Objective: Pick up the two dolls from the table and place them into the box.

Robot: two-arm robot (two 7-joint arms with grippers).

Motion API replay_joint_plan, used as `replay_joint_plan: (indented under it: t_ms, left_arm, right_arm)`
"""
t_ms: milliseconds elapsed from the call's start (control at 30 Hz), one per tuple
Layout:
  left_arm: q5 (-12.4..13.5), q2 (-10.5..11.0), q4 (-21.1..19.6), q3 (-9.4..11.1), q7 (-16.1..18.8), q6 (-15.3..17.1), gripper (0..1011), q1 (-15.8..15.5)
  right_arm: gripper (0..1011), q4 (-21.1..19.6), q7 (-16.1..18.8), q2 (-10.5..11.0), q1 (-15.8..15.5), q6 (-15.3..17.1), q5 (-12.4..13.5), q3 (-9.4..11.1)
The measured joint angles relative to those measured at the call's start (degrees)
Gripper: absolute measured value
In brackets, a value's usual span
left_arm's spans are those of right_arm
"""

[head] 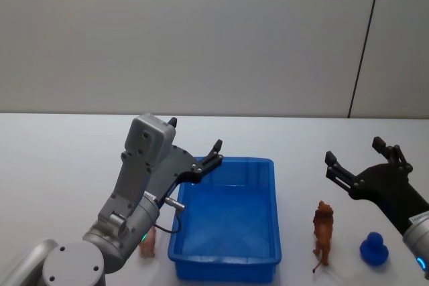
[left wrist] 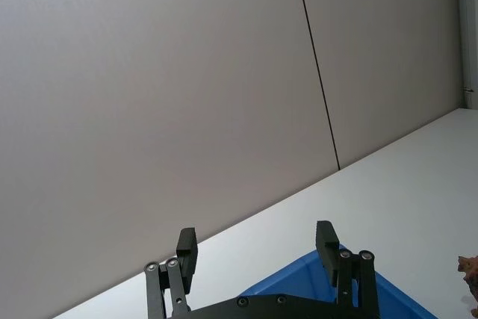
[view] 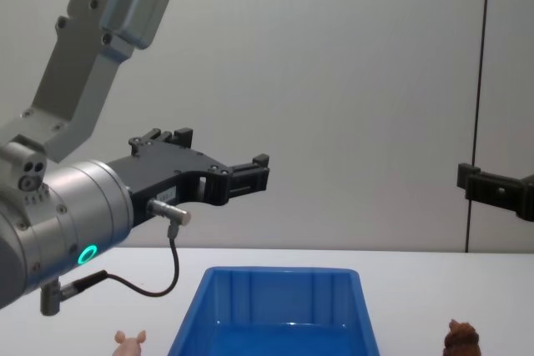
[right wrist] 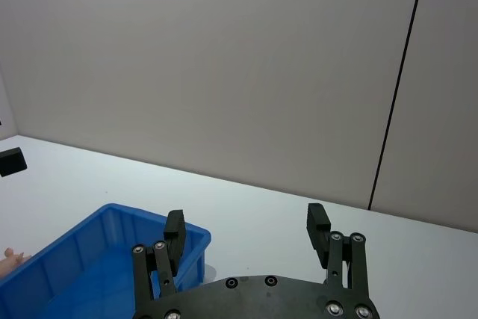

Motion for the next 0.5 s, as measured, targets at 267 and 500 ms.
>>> replay_joint_plan:
  t_ms: [267,500]
  left_arm:
    - [0.0,0.0,0.0,0.0,0.0,0.0,1001,0.0]
    - [0.0,0.0,0.0,0.0,0.0,0.0,1001,0.0]
  right_arm:
    - [1001,0.0,0.0,0.0,0.0,0.0,0.0,0.0]
    - [1001,0.0,0.0,0.0,0.0,0.0,0.0,0.0]
